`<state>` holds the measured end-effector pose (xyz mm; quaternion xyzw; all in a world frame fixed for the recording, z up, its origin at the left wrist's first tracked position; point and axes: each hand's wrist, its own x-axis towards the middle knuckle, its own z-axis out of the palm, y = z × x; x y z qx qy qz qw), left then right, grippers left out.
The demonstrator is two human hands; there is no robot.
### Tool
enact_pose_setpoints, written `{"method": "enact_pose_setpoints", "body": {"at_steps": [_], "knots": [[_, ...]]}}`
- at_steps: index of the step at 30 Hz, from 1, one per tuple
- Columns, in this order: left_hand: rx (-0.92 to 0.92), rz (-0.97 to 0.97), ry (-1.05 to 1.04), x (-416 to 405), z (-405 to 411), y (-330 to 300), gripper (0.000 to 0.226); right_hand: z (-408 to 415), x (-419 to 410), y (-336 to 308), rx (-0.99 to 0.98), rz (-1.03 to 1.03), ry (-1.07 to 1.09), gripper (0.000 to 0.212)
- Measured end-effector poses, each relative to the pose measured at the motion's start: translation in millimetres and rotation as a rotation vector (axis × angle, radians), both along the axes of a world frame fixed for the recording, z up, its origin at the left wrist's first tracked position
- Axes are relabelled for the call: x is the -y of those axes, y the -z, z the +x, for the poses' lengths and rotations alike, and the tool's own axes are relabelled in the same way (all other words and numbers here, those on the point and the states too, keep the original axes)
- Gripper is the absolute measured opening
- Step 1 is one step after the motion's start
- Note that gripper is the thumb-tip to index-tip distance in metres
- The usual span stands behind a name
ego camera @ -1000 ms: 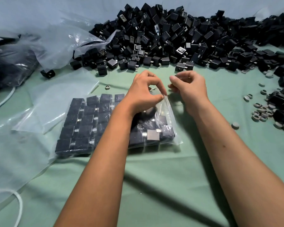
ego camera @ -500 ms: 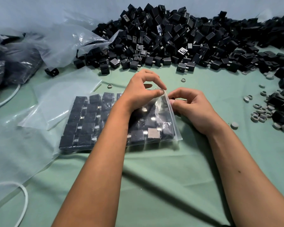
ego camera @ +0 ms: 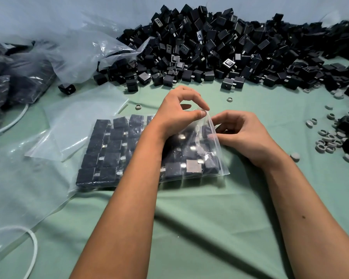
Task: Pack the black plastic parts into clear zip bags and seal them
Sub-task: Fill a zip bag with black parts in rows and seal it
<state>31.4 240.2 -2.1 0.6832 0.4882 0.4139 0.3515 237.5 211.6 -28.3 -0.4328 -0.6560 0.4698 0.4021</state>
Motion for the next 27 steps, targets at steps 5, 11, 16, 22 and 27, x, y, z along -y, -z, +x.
{"method": "enact_pose_setpoints", "body": {"at_steps": [5,11,16,22,27], "knots": [[-0.007,-0.001,0.002,0.3,1.1,-0.4,0.012,-3.0,1.7,-0.3,0.010,-0.023,-0.017,0.028],[-0.032,0.000,-0.002,0.1,3.2,0.2,0.013,-4.4,1.5,1.0,0.021,-0.020,-0.019,0.020],[-0.071,0.016,-0.006,0.0,6.0,0.4,0.012,-8.5,1.7,2.9,0.049,0.038,-0.008,0.009],[-0.044,0.087,-0.022,0.7,14.4,-3.8,0.011,-12.3,1.3,4.3,0.081,0.031,0.107,0.015],[-0.233,0.101,-0.017,-4.5,2.7,-1.4,0.020,-10.7,0.0,3.9,0.151,0.031,0.076,0.016]]}}
